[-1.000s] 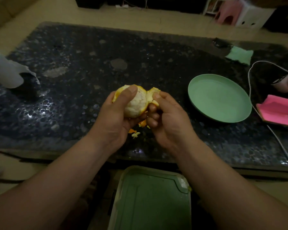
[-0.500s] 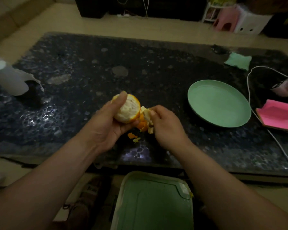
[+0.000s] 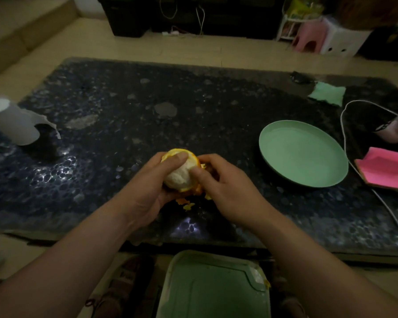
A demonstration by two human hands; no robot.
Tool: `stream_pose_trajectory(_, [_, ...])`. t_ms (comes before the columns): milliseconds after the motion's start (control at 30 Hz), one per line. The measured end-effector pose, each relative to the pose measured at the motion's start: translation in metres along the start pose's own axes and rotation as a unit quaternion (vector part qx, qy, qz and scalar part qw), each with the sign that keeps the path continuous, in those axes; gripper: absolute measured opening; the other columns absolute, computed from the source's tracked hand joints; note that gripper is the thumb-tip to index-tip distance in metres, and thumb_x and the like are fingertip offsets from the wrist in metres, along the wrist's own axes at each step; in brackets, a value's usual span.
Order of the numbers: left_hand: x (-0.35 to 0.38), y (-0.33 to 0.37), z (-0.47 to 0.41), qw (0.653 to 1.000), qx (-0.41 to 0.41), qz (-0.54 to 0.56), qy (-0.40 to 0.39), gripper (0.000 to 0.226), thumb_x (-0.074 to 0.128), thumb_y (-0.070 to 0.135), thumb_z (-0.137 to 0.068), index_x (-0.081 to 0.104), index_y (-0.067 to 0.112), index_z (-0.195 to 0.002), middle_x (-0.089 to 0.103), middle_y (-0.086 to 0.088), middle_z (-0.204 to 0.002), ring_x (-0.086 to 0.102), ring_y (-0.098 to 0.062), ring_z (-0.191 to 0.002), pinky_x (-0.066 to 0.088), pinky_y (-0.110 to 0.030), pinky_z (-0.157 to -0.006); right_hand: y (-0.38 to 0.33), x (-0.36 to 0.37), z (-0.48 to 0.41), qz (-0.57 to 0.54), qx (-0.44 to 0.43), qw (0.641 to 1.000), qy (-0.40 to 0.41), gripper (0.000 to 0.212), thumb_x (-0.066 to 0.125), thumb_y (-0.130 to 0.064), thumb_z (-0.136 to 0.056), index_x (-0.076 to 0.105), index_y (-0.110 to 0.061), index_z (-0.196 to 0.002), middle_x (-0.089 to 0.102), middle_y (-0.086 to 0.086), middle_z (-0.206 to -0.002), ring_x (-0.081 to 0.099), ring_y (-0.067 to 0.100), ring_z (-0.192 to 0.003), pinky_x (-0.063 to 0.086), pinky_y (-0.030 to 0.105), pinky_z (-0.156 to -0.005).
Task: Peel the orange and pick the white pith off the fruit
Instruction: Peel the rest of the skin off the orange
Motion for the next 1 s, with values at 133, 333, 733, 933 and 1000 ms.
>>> stream_pose_trajectory(133, [0.01,0.006,0.007,0.999,0.019,-0.044,0.012,0.054,0.071,0.059,-0.082,0.068,0.018,-0.118,0.079,-0.009,-0.109,0.078,-0.025,-0.098,0.063,-0.045,-0.083,-0.006,-0.004,0.01,0.028,-0.028,0.999,-0.007,0.029,0.055,-0.05,-0.105,0.057,-0.036,-0.131,0.072,-0.014,-0.098,0.068,0.0,-0.088,0.057,0.028,-0.077])
stream_pose_trajectory(333, [0.016,0.012,0.012,0.986,0.109,-0.104,0.065,0.024,0.07,0.042,-0.096,0.072,0.023,-0.11,0.078,-0.004,-0.098,0.075,-0.017,-0.087,0.06,-0.033,-0.072,-0.02,-0.004,0.017,0.158,-0.097,0.982,0.03,0.03,0.038,-0.046,-0.108,0.053,-0.026,-0.124,0.067,-0.008,-0.096,0.064,0.016,-0.084,0.052,0.045,-0.074])
stream_pose_trajectory(733, [0.014,0.015,0.016,0.963,0.17,-0.187,0.097,0.024,0.076,0.048,-0.093,0.071,0.029,-0.106,0.076,0.003,-0.097,0.074,-0.014,-0.088,0.066,-0.046,-0.08,-0.014,0.001,0.017,0.12,-0.061,0.99,0.033,0.019,0.041,-0.04,-0.111,0.051,-0.025,-0.105,0.063,-0.006,-0.082,0.062,0.016,-0.073,0.047,0.043,-0.065])
stream_pose_trajectory(933, [0.018,0.016,0.023,0.912,0.223,-0.335,0.081,0.035,0.075,0.057,-0.084,0.065,0.034,-0.109,0.071,0.018,-0.098,0.07,-0.005,-0.086,0.062,-0.036,-0.075,-0.008,-0.001,0.012,0.108,0.004,0.994,-0.016,0.028,0.041,-0.055,-0.098,0.051,-0.031,-0.087,0.062,-0.013,-0.079,0.061,0.003,-0.069,0.039,0.02,-0.056])
stream_pose_trajectory(1000, [0.019,0.017,0.024,0.902,0.236,-0.352,0.078,0.031,0.076,0.055,-0.089,0.063,0.036,-0.11,0.07,0.017,-0.097,0.069,-0.004,-0.086,0.06,-0.033,-0.072,-0.007,-0.002,0.011,0.081,0.002,0.997,-0.006,0.029,0.043,-0.051,-0.1,0.057,-0.027,-0.09,0.065,-0.011,-0.081,0.062,0.004,-0.071,0.043,0.024,-0.06])
Point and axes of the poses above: each hand's wrist, its own z-axis away from the middle knuckle, its own x-axis out of the palm, y = z × x, the point moved 5 cm from there along -z, towards the middle knuckle
